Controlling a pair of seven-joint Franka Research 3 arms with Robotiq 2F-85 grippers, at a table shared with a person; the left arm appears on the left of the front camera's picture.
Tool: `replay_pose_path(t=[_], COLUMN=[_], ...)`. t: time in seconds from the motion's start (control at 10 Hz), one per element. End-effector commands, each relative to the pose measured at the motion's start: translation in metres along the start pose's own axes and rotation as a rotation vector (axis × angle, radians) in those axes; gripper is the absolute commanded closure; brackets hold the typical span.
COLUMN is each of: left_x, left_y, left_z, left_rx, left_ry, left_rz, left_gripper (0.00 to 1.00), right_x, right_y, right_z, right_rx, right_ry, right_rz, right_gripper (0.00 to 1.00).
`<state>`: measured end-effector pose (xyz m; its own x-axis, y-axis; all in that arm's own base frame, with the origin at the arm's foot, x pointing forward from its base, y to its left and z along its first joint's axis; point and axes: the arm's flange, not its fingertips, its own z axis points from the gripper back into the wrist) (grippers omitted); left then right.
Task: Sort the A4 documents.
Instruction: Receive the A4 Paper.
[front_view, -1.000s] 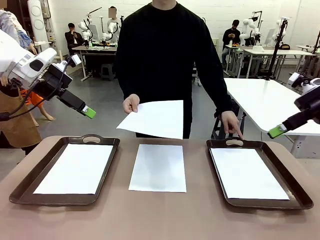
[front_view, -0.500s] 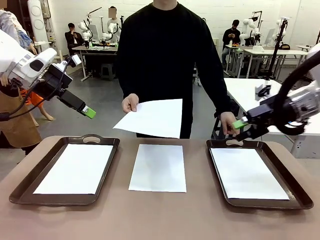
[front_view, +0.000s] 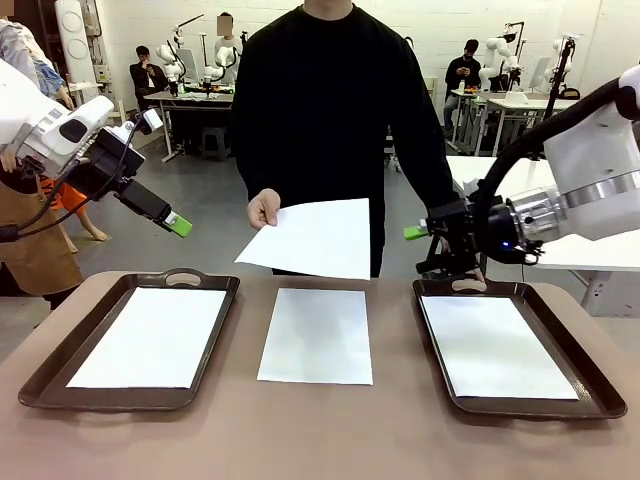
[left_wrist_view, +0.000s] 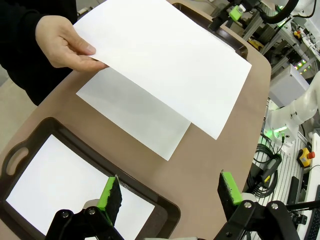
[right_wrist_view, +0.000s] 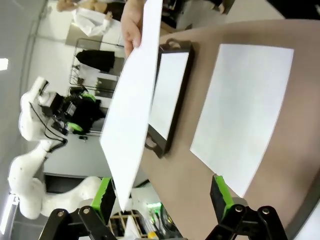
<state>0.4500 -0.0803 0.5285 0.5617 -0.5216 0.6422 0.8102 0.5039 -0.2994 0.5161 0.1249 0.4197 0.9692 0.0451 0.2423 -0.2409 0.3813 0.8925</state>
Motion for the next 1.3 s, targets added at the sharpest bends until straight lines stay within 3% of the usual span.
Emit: replay_pose_path(t=[0.0, 0.7, 1.0, 1.1, 1.2], left_x=[0.000, 0.000, 0.000, 0.000, 0.000], left_y=[0.000, 0.000, 0.000, 0.000, 0.000], left_z=[0.001, 0.001, 0.001, 0.001, 0.001], left_rx=[-0.004, -0.004, -0.004, -0.004, -0.004], left_ry=[-0.002, -0.002, -0.002, -0.002, -0.002], left_rz=[-0.001, -0.001, -0.001, -0.001, -0.001], left_gripper=[0.00, 0.00, 0.00, 0.00, 0.00], right_x=[0.020, 0.039, 0.038, 0.037, 0.037], right_y=[0.008, -0.004, -0.010, -0.010, -0.009], right_z=[-0.024, -0.066, -0.078, -0.079, -0.080], right_rx=[0.062, 0.189, 0.211, 0.216, 0.219], right_ry=[-0.013, -0.084, -0.051, -0.053, -0.055], right_rz=[-0.056, -0.205, -0.243, -0.229, -0.220], right_gripper=[0.00, 0.00, 0.00, 0.11, 0.13])
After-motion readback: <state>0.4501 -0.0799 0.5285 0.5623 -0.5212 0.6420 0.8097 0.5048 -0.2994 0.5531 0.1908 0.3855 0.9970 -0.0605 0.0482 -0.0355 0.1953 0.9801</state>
